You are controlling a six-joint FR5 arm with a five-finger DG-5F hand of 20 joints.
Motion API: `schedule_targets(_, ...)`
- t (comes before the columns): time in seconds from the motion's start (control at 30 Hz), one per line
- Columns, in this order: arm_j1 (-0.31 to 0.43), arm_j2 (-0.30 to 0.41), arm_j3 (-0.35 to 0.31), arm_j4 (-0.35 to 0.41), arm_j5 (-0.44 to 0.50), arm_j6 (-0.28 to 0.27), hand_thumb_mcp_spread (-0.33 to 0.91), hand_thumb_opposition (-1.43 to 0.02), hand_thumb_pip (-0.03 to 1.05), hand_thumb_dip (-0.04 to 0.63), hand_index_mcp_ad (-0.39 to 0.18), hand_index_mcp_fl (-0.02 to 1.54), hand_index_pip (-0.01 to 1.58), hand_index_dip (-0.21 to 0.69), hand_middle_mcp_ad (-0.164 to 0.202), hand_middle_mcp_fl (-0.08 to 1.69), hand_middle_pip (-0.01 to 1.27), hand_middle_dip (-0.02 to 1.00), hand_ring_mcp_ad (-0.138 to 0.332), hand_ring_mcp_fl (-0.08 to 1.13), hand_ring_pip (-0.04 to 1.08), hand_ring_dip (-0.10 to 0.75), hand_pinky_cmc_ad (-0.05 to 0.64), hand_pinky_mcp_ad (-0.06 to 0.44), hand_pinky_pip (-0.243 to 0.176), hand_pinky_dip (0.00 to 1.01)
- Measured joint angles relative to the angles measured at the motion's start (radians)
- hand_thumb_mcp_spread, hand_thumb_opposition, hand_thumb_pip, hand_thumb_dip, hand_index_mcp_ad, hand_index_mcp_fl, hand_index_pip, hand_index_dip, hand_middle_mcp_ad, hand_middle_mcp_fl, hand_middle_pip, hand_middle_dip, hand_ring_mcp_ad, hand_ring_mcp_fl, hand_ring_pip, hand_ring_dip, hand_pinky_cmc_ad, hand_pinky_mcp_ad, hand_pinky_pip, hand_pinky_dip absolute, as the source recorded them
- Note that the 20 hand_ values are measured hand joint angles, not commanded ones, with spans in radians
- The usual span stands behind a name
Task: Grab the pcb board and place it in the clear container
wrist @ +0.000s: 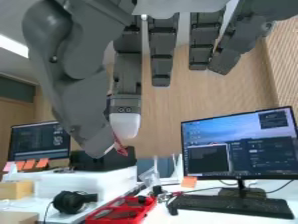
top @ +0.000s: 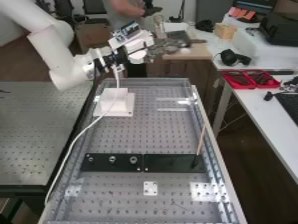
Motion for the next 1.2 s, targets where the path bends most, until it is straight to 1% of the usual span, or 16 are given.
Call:
schedule_targets(0.1, 0.003, -0.029, 0.019, -0.017, 0.003, 0.003, 0.47, -0.9, 0.58, 0.251, -0.033, 0.58, 1.53, 0.126, 0.066, 0.27, 0.13, 0.19, 0.182, 0.09, 0.12, 0.044, 0.36, 0.169, -0.028, 0.3)
schedule_targets(0.3, 0.009, -0.09, 0.064, -0.06, 0.007, 0.005, 0.47, -0.9, 0.58, 0.253, -0.033, 0.58, 1.53, 0.126, 0.066, 0.27, 0.13, 0.19, 0.18, 0.1, 0.12, 0.047, 0.36, 0.166, -0.028, 0.29)
schedule_targets(0.33, 0.01, -0.095, 0.068, -0.064, 0.007, 0.006, 0.47, -0.9, 0.58, 0.241, -0.033, 0.58, 1.53, 0.126, 0.066, 0.27, 0.13, 0.19, 0.18, 0.1, 0.12, 0.047, 0.36, 0.166, -0.028, 0.29)
schedule_targets(0.7, 0.027, -0.186, 0.153, -0.162, 0.027, 0.031, 0.47, -0.9, 0.58, 0.237, -0.033, 0.58, 1.53, 0.126, 0.066, 0.27, 0.13, 0.19, 0.18, 0.11, 0.12, 0.047, 0.36, 0.166, -0.028, 0.27)
schedule_targets(0.97, 0.033, -0.215, 0.183, -0.222, 0.046, 0.019, 0.47, -0.9, 0.58, 0.237, -0.037, 0.58, 1.53, 0.126, 0.066, 0.27, 0.13, 0.19, 0.18, 0.1, 0.12, 0.047, 0.36, 0.169, -0.028, 0.27)
schedule_targets(1.0, 0.033, -0.219, 0.189, -0.232, 0.048, 0.016, 0.47, -0.9, 0.58, 0.237, -0.037, 0.58, 1.53, 0.126, 0.066, 0.27, 0.13, 0.19, 0.18, 0.1, 0.12, 0.044, 0.36, 0.166, -0.028, 0.25)
schedule_targets(1.07, 0.031, -0.223, 0.195, -0.245, 0.052, 0.017, 0.47, -0.9, 0.58, 0.237, -0.037, 0.58, 1.53, 0.126, 0.066, 0.27, 0.13, 0.19, 0.18, 0.1, 0.12, 0.044, 0.36, 0.166, -0.028, 0.25)
schedule_targets(1.2, 0.023, -0.226, 0.202, -0.262, 0.058, 0.011, 0.47, -0.9, 0.58, 0.237, -0.037, 0.58, 1.53, 0.126, 0.066, 0.27, 0.13, 0.19, 0.18, 0.1, 0.12, 0.044, 0.36, 0.166, -0.028, 0.25)
